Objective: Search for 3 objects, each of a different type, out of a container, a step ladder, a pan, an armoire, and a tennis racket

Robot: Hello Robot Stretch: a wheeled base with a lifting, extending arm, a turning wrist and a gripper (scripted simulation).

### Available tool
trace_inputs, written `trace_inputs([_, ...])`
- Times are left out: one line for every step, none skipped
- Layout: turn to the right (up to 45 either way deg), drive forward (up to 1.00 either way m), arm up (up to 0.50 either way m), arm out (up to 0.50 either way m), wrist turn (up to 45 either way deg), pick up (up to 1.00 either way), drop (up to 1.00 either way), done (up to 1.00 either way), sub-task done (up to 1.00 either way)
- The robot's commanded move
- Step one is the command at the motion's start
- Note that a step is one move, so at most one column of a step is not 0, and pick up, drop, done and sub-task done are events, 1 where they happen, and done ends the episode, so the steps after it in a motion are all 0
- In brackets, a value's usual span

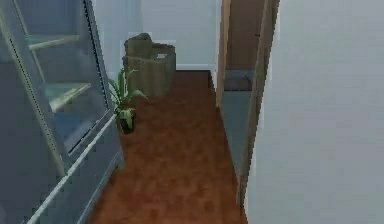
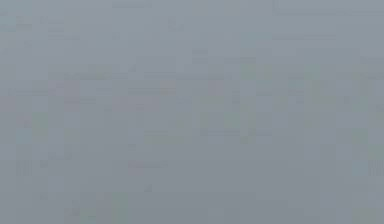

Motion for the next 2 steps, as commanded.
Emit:
trace_inputs([-39.0, 0.00, 0.00, 0.00, 0.0, 0.00, 0.00, 0.00, 0.00])
trace_inputs([0.0, 0.00, 0.00, 0.00, 0.0, 0.00, 0.00, 1.00, 0.00])
